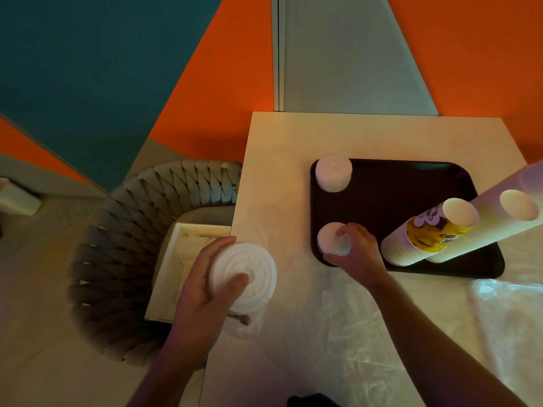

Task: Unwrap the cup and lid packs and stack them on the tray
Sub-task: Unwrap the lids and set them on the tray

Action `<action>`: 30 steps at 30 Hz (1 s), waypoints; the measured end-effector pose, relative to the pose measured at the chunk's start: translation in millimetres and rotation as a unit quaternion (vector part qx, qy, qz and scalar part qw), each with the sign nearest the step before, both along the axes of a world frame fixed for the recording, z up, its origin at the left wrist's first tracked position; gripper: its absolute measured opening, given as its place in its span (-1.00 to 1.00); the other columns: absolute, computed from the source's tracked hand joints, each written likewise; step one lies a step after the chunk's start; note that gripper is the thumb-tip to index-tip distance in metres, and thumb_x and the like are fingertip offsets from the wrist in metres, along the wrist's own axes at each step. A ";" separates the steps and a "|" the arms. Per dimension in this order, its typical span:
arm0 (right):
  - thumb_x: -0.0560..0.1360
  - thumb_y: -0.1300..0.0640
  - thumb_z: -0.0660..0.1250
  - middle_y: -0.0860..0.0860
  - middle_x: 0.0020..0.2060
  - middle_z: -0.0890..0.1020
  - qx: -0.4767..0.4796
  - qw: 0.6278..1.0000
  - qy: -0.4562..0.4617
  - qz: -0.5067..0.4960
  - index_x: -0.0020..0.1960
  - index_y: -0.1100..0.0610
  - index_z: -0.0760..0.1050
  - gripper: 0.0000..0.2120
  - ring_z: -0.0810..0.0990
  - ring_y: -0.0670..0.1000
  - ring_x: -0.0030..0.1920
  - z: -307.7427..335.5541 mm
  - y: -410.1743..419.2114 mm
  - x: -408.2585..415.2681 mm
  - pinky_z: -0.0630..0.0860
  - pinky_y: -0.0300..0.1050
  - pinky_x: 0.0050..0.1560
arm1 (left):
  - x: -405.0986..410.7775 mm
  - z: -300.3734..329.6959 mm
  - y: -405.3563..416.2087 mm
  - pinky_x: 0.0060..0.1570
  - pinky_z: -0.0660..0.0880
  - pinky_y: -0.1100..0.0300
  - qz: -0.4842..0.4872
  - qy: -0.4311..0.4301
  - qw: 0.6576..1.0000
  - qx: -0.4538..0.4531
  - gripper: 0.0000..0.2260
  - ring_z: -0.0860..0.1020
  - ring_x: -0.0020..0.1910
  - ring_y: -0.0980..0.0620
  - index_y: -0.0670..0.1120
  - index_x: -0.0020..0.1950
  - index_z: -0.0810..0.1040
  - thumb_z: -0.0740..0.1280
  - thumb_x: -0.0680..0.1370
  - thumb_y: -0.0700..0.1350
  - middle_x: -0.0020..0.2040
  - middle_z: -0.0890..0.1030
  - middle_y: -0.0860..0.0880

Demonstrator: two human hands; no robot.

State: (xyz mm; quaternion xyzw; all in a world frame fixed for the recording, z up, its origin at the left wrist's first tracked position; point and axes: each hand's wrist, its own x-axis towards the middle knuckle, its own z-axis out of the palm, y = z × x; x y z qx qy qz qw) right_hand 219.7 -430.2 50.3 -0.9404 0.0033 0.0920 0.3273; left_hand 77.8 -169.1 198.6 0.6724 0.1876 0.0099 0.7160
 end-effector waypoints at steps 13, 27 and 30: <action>0.32 -0.09 0.64 0.05 0.49 0.32 -0.028 0.999 0.029 -0.001 0.22 0.05 0.56 -0.44 0.32 0.21 0.40 4.5 -1.7 -3.2 0.28 -0.05 0.15 | 1.3 -4.7 -0.5 -0.45 0.60 -0.09 -0.005 -0.007 1.000 -0.002 -0.61 0.64 0.02 -0.07 0.18 0.19 0.58 0.42 0.40 -0.14 0.14 0.59 0.08; 0.51 0.23 0.48 -0.17 -0.06 0.67 0.322 0.945 -0.002 0.055 0.03 -0.11 0.62 -0.75 0.65 -0.15 -0.08 142.4 74.9 -61.3 0.53 -0.37 -0.11 | 10.8 0.3 -11.0 -0.27 0.61 0.25 -0.048 -0.052 0.994 0.085 -0.61 0.57 0.15 0.19 0.25 0.28 0.51 0.40 0.46 0.02 0.17 0.56 0.27; 0.52 0.18 0.48 -0.15 0.01 0.65 0.308 0.948 0.007 0.074 0.13 -0.10 0.62 -0.74 0.65 -0.18 -0.05 154.7 78.0 -65.0 0.53 -0.39 -0.10 | 12.7 -2.1 -12.1 -0.15 0.56 0.36 -0.063 -0.073 0.986 0.140 -0.56 0.53 0.20 0.17 0.16 0.35 0.47 0.38 0.48 0.09 0.22 0.54 0.25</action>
